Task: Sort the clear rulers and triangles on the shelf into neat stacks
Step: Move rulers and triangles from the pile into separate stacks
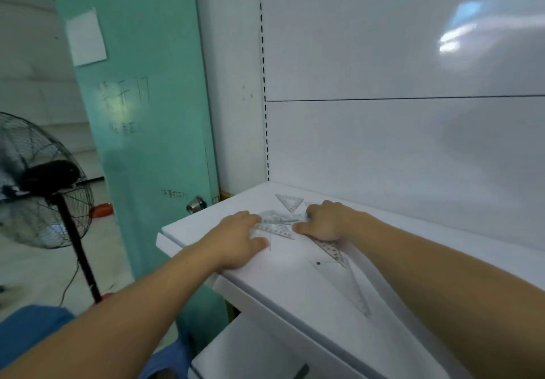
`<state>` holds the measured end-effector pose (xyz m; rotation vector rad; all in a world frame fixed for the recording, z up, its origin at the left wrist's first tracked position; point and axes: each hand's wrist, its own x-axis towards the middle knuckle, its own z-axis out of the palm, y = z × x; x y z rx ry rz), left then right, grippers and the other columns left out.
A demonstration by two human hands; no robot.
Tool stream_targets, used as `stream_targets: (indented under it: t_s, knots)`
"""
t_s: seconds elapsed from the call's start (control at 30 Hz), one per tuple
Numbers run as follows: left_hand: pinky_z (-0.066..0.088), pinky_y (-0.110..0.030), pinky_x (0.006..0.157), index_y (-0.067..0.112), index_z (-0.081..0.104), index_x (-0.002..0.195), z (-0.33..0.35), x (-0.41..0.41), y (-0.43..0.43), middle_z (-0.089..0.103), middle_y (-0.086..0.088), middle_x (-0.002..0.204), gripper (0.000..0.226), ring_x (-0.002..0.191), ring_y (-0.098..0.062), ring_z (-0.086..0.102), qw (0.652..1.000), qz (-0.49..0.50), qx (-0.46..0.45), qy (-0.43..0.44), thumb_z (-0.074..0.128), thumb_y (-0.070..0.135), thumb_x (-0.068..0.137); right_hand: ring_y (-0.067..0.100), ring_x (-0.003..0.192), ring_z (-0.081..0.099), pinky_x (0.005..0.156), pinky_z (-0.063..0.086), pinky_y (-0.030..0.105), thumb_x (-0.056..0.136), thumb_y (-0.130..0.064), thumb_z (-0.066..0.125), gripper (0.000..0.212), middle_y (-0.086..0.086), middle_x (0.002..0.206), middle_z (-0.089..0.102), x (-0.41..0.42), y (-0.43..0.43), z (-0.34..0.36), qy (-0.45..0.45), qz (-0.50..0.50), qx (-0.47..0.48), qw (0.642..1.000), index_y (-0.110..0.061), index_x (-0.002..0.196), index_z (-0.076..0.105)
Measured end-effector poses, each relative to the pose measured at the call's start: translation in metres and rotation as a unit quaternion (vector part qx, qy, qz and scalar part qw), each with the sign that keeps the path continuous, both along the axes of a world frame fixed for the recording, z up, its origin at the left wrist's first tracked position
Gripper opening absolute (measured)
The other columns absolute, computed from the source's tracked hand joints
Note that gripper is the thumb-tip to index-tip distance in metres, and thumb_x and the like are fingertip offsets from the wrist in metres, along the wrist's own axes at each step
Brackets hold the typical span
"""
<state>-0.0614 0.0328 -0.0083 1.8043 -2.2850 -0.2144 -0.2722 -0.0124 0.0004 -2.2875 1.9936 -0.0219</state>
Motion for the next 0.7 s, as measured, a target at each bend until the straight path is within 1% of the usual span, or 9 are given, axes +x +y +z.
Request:
stream_targets:
  t_s: [0.07, 0.17, 0.27, 0.33, 0.4, 0.47, 0.53, 0.6, 0.7]
  knots:
    - [0.017, -0.039, 0.117, 0.028, 0.018, 0.15, -0.003, 0.001, -0.02, 0.013, 0.0, 0.159, 0.066, 0.144, -0.023, 0.017, 1.0, 0.013, 0.019, 0.002, 0.044, 0.05, 0.093, 0.029, 0.12, 0.046, 0.097, 0.039, 0.036, 0.086, -0.063, 0.045, 0.059, 0.009, 0.133, 0.047, 0.002, -0.012, 0.002, -0.016, 0.027, -0.015, 0.999, -0.025, 0.131, 0.048]
    - [0.033, -0.04, 0.107, 0.027, 0.037, 0.143, -0.001, 0.001, -0.04, 0.04, -0.001, 0.146, 0.053, 0.13, -0.025, 0.039, 1.0, 0.002, 0.004, -0.023, 0.043, 0.048, 0.095, 0.02, 0.116, 0.049, 0.089, 0.037, 0.025, 0.088, -0.041, 0.057, 0.043, 0.002, 0.129, 0.053, 0.002, -0.018, 0.007, -0.058, 0.058, -0.028, 0.996, -0.023, 0.127, 0.052]
    - [0.042, -0.033, 0.095, 0.022, 0.046, 0.137, 0.001, 0.009, -0.056, 0.054, -0.003, 0.13, 0.048, 0.113, -0.021, 0.051, 0.998, -0.033, -0.031, 0.031, 0.054, 0.039, 0.092, 0.019, 0.119, 0.049, 0.089, 0.035, 0.021, 0.088, -0.03, 0.058, 0.047, 0.002, 0.132, 0.053, 0.005, -0.02, 0.007, -0.06, 0.054, -0.05, 0.995, -0.019, 0.133, 0.049]
    - [0.042, -0.027, 0.083, 0.021, 0.047, 0.136, -0.001, 0.018, -0.066, 0.057, -0.004, 0.119, 0.051, 0.1, -0.017, 0.054, 0.995, -0.052, -0.024, 0.086, 0.06, 0.035, 0.089, 0.023, 0.121, 0.048, 0.096, 0.038, 0.026, 0.09, -0.036, 0.054, 0.05, 0.006, 0.134, 0.052, 0.008, -0.019, 0.006, -0.034, 0.021, -0.037, 0.999, -0.015, 0.135, 0.048]
    - [0.037, -0.023, 0.069, 0.019, 0.049, 0.133, -0.005, 0.026, -0.078, 0.055, 0.0, 0.102, 0.048, 0.086, -0.013, 0.051, 0.988, -0.068, -0.03, 0.136, 0.061, 0.03, 0.088, 0.025, 0.112, 0.053, 0.095, 0.043, 0.031, 0.09, -0.039, 0.051, 0.045, 0.01, 0.125, 0.058, 0.012, -0.017, 0.007, -0.006, -0.009, -0.028, 1.0, -0.009, 0.122, 0.059]
    - [0.038, -0.024, 0.066, 0.017, 0.055, 0.127, -0.007, 0.029, -0.086, 0.051, 0.003, 0.093, 0.036, 0.08, -0.013, 0.053, 0.98, -0.079, -0.052, 0.175, 0.056, 0.023, 0.091, 0.026, 0.104, 0.057, 0.092, 0.046, 0.035, 0.089, -0.036, 0.052, 0.04, 0.011, 0.114, 0.063, 0.017, -0.013, 0.008, 0.005, -0.031, -0.041, 0.999, -0.005, 0.109, 0.065]
    - [0.048, -0.027, 0.07, 0.018, 0.061, 0.115, -0.007, 0.032, -0.088, 0.052, 0.002, 0.093, 0.023, 0.079, -0.016, 0.058, 0.967, -0.091, -0.06, 0.229, 0.049, 0.017, 0.095, 0.026, 0.104, 0.057, 0.091, 0.047, 0.036, 0.089, -0.036, 0.052, 0.04, 0.012, 0.113, 0.063, 0.023, -0.008, 0.011, 0.01, -0.056, -0.057, 0.997, -0.004, 0.109, 0.065]
    - [0.053, -0.031, 0.067, 0.023, 0.06, 0.101, -0.007, 0.035, -0.087, 0.057, 0.001, 0.092, 0.018, 0.082, -0.017, 0.062, 0.947, -0.102, -0.051, 0.301, 0.043, 0.017, 0.098, 0.027, 0.107, 0.056, 0.09, 0.047, 0.035, 0.088, -0.05, 0.05, 0.051, 0.009, 0.119, 0.06, 0.029, 0.0, 0.013, 0.02, -0.106, -0.06, 0.992, -0.008, 0.115, 0.06]
    - [0.046, -0.028, 0.057, 0.025, 0.053, 0.095, -0.009, 0.039, -0.089, 0.06, 0.002, 0.087, 0.019, 0.074, -0.017, 0.062, 0.914, -0.118, -0.028, 0.386, 0.036, 0.019, 0.1, 0.027, 0.106, 0.057, 0.087, 0.048, 0.033, 0.077, -0.072, 0.048, 0.071, 0.007, 0.118, 0.06, 0.031, 0.014, 0.015, 0.06, -0.207, -0.016, 0.976, -0.013, 0.114, 0.057]
